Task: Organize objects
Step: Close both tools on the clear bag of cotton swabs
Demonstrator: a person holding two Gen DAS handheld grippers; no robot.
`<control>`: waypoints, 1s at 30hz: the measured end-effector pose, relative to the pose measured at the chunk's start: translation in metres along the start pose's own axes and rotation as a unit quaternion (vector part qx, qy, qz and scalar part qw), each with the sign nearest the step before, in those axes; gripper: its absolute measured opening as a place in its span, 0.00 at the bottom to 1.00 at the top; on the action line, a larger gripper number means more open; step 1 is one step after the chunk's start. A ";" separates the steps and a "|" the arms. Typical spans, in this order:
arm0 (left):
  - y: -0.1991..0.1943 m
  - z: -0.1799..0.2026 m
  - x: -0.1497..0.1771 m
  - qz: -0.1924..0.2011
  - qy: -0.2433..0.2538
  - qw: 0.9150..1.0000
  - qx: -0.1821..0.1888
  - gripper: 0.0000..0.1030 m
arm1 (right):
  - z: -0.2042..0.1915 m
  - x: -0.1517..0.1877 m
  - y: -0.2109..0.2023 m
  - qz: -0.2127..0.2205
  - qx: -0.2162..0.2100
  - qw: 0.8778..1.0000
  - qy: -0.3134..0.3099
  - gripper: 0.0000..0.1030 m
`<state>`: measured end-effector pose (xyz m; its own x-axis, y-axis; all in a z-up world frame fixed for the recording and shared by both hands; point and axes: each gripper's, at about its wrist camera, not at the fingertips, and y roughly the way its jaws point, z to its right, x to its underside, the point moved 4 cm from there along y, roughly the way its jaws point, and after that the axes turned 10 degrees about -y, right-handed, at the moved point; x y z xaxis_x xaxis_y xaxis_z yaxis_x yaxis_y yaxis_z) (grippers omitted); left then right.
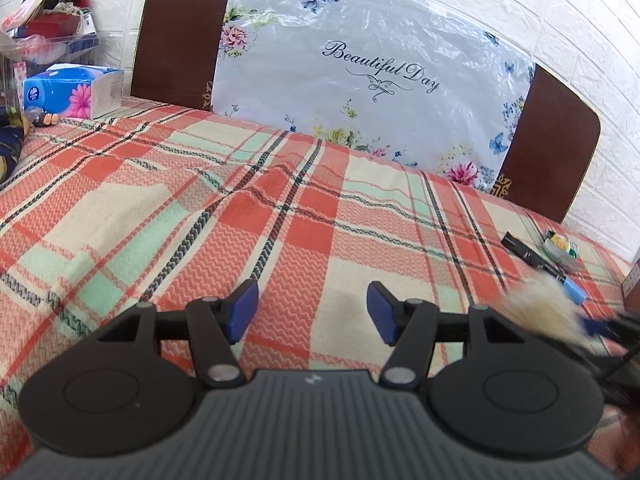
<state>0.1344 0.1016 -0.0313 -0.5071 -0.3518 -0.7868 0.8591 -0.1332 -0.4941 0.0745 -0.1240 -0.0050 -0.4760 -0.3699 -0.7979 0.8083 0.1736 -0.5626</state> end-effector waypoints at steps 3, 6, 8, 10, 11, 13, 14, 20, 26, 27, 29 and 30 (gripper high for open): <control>0.001 0.003 0.001 -0.005 0.011 1.000 -0.006 0.63 | 0.017 0.036 -0.042 -0.019 0.059 0.998 0.016 0.52; 0.002 0.008 0.001 -0.014 0.029 0.999 -0.014 0.65 | 0.043 0.073 -0.082 -0.041 0.134 0.989 0.054 0.63; 0.001 0.010 0.000 -0.024 0.037 0.999 -0.016 0.65 | 0.061 0.093 -0.105 -0.049 0.171 0.980 0.092 0.74; 0.000 0.009 -0.003 -0.034 0.035 0.999 -0.019 0.65 | 0.073 0.108 -0.122 -0.045 0.182 0.974 0.128 0.73; -0.001 0.007 -0.006 -0.038 0.033 0.998 -0.025 0.65 | 0.075 0.115 -0.128 -0.043 0.185 0.972 0.141 0.74; -0.005 0.001 -0.016 -0.040 0.027 0.998 -0.046 0.65 | 0.078 0.124 -0.137 -0.035 0.192 0.968 0.159 0.75; -0.009 -0.004 -0.024 -0.037 0.025 0.997 -0.058 0.64 | 0.079 0.129 -0.141 -0.028 0.193 0.967 0.166 0.76; -0.077 -0.036 -0.100 0.054 0.052 0.987 -0.140 0.65 | 0.083 0.136 -0.142 0.002 0.171 0.966 0.194 0.77; -0.146 -0.052 -0.156 0.094 0.053 0.974 -0.200 0.64 | 0.091 0.142 -0.152 0.034 0.149 0.964 0.219 0.78; -0.150 -0.043 -0.154 0.085 0.053 0.978 -0.182 0.64 | 0.091 0.143 -0.153 0.037 0.146 0.963 0.223 0.78; -0.149 -0.015 -0.138 0.063 0.073 0.985 -0.144 0.64 | 0.091 0.142 -0.151 0.038 0.140 0.963 0.227 0.79; -0.143 0.003 -0.127 0.050 0.088 0.987 -0.126 0.64 | 0.091 0.142 -0.151 0.037 0.138 0.964 0.226 0.79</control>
<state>0.0759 0.1628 0.1400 -0.4440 -0.1827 -0.8772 0.8722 0.1362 -0.4698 -0.0838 -0.2856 -0.0137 -0.4655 0.0797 -0.8815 0.8775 -0.0885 -0.4714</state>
